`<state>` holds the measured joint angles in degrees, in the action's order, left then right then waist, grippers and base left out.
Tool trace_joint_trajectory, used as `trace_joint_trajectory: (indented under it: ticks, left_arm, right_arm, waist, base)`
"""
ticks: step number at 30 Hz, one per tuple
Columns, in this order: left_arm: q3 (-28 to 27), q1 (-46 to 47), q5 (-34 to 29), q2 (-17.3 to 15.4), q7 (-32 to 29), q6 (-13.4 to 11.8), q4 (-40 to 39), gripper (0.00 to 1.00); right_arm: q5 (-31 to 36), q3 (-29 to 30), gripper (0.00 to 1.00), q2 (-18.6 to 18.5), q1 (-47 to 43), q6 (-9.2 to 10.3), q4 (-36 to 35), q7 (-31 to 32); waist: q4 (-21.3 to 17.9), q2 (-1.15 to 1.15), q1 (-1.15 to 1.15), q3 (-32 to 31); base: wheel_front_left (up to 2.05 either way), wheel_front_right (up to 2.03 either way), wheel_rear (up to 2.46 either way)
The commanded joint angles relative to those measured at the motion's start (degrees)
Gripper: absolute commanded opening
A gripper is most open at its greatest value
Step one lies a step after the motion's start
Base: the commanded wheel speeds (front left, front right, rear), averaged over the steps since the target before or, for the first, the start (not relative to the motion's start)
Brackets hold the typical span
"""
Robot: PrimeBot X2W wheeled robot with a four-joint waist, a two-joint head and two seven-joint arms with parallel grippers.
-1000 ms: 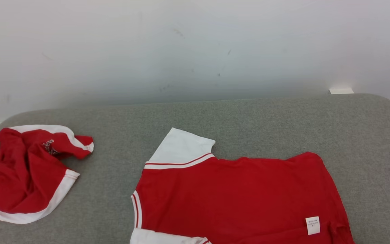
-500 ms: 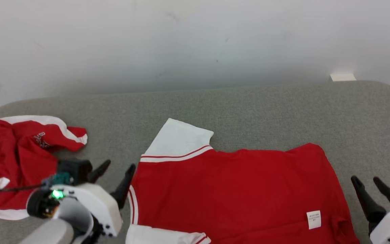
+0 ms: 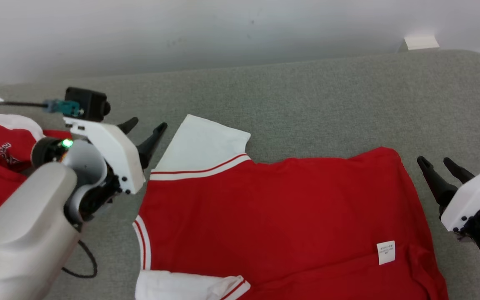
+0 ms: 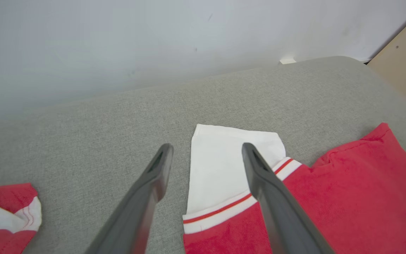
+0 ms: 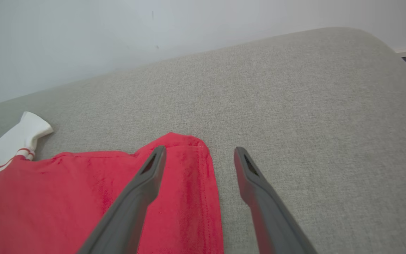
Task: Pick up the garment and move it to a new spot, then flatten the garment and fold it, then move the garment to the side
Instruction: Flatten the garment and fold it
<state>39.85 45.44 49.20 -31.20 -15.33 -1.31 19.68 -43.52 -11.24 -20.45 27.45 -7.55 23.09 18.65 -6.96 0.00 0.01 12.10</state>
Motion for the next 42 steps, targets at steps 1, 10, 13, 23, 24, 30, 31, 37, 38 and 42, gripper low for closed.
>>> trace_joint_trajectory:
  ticks: [1,10,13,23,24,30,31,37,38,42]
  left_arm:
    - [0.66,3.12,0.83,1.26,-1.87,1.71,2.95,1.0]
    - [3.78,13.87,-0.26,4.28,-8.61,6.34,13.1,1.0]
    - [5.44,17.12,-1.09,5.02,-10.69,7.28,16.26,1.0]
    - [9.38,23.81,-2.06,6.37,-12.69,8.68,24.69,1.0]
    - [9.91,24.21,-2.28,6.42,-12.81,8.67,25.39,1.0]
    - [13.56,24.66,-1.69,6.91,-14.8,8.8,27.25,1.0]
    - [14.16,24.64,-1.21,6.79,-15.1,8.81,26.98,0.7]
    - [16.68,25.27,0.93,6.05,-14.98,8.82,25.68,0.0]
    - [17.05,25.33,1.29,5.98,-14.54,8.83,25.59,0.0]
    - [18.05,25.5,2.05,5.94,-12.21,8.83,25.72,0.0]
  right_arm:
    - [-1.46,-1.79,1.0,-0.07,3.05,0.13,2.54,0.21]
    - [-5.91,-9.5,1.0,0.62,12.11,0.13,10.17,-0.67]
    - [-7.87,-12.58,1.0,0.83,14.52,0.13,11.7,-0.91]
    - [-13.53,-22.75,1.0,1.35,19.09,0.14,14.79,-3.2]
    - [-14.06,-23.85,1.0,1.38,19.39,0.14,15.11,-3.31]
    - [-16.81,-30.28,1.0,2.01,20.37,0.14,16.55,-4.01]
    - [-17.36,-31.27,0.81,1.91,20.25,0.05,16.55,-3.95]
    - [-20.15,-35.05,0.0,0.51,20.91,0.03,17.1,-6.69]
    - [-20.45,-35.31,0.0,0.2,21.33,0.06,17.22,-7.53]
    - [-21.22,-35.51,0.0,-0.61,23.44,0.07,18.22,-13.04]
  waist:
    - [-1.04,0.0,-0.01,2.38]
    - [-2.69,0.0,-0.01,8.13]
    - [-3.24,0.0,-0.01,10.2]
    - [-5.65,0.0,-0.01,14.33]
    - [-5.76,0.0,-0.01,14.53]
    - [-6.09,0.0,-0.01,14.87]
    - [-5.97,0.0,-0.01,14.79]
    - [-5.05,0.0,-0.01,13.8]
    - [-4.97,0.0,-0.01,13.65]
    - [-4.77,0.0,-0.01,12.46]
  base:
    - [0.0,0.0,0.0]
    - [0.0,0.0,0.0]
    - [0.0,0.0,0.0]
    - [0.0,0.0,0.0]
    - [0.0,0.0,0.0]
    - [0.0,0.0,0.0]
    - [0.0,0.0,0.0]
    - [0.0,0.0,0.0]
    - [0.0,0.0,0.0]
    - [0.0,0.0,0.0]
